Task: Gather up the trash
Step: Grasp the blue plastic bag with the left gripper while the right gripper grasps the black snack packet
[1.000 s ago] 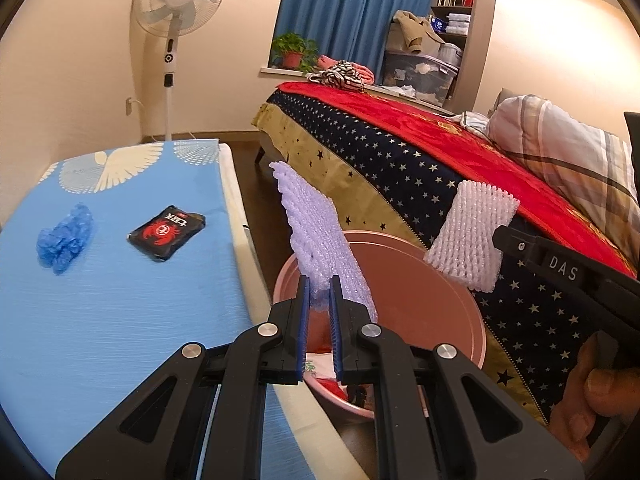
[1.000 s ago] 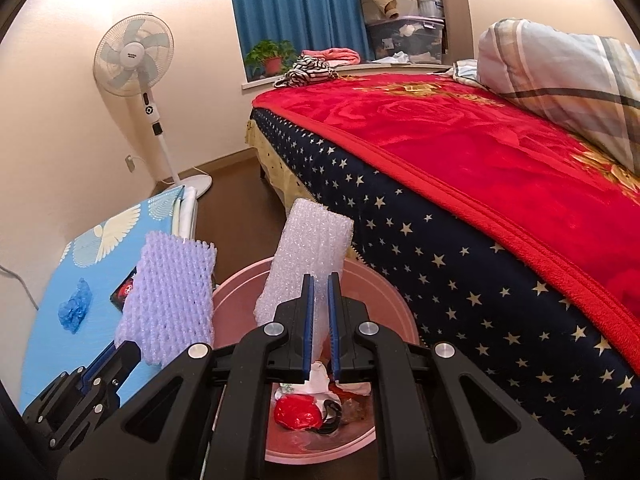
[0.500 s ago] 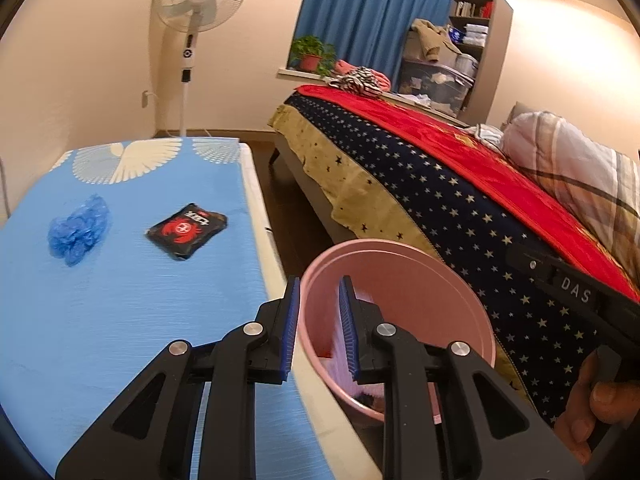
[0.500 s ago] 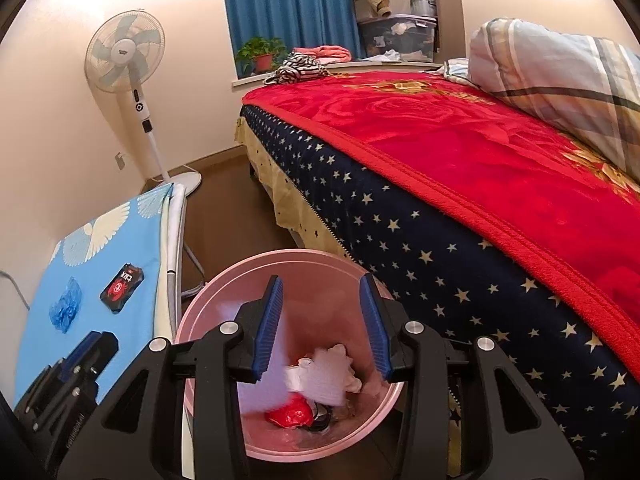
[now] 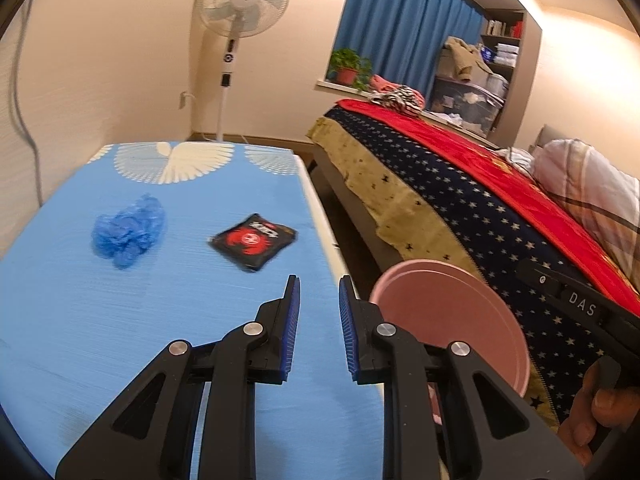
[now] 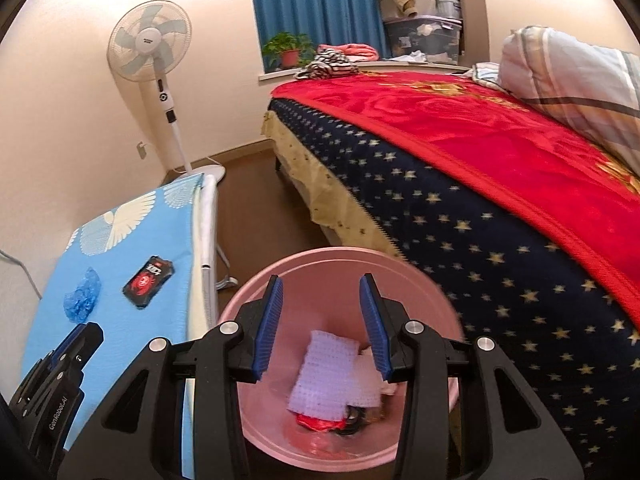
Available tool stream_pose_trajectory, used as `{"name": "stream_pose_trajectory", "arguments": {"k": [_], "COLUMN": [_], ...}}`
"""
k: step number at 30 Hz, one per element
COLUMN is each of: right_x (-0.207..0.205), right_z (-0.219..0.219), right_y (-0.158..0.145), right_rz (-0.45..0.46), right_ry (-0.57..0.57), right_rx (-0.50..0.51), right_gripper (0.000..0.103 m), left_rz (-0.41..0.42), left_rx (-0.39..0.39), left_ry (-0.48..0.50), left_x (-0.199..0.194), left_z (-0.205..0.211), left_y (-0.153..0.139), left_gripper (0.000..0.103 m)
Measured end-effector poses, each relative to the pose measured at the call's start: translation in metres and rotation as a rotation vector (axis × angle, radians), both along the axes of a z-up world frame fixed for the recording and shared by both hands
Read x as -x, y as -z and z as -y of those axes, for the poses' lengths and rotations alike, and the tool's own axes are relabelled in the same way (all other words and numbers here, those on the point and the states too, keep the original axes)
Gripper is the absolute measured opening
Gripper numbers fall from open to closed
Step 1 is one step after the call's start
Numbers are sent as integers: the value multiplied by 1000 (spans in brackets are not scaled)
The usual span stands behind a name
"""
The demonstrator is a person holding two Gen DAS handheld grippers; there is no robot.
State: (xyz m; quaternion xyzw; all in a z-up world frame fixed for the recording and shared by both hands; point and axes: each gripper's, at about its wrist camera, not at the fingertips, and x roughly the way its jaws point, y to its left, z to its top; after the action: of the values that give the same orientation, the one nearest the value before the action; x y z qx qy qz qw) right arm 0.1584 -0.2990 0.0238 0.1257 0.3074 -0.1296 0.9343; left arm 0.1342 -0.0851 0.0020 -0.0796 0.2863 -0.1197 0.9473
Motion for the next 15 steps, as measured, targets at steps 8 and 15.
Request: {"name": "stream_pose_trajectory", "arguments": {"k": [8, 15], "right_x": [-28, -55], "right_z": [-43, -78], "right_y": [7, 18], "right_rz": [23, 19], "right_ry": [-86, -157], "right_rx": [-40, -68], "right_gripper": [39, 38], "left_rz": [-4, -1], "left_rx": [-15, -31], "left_ry": [-99, -201], "left_x": [-9, -17], "left_z": [-40, -76], "left_y": [8, 14], "left_gripper": [20, 20]}}
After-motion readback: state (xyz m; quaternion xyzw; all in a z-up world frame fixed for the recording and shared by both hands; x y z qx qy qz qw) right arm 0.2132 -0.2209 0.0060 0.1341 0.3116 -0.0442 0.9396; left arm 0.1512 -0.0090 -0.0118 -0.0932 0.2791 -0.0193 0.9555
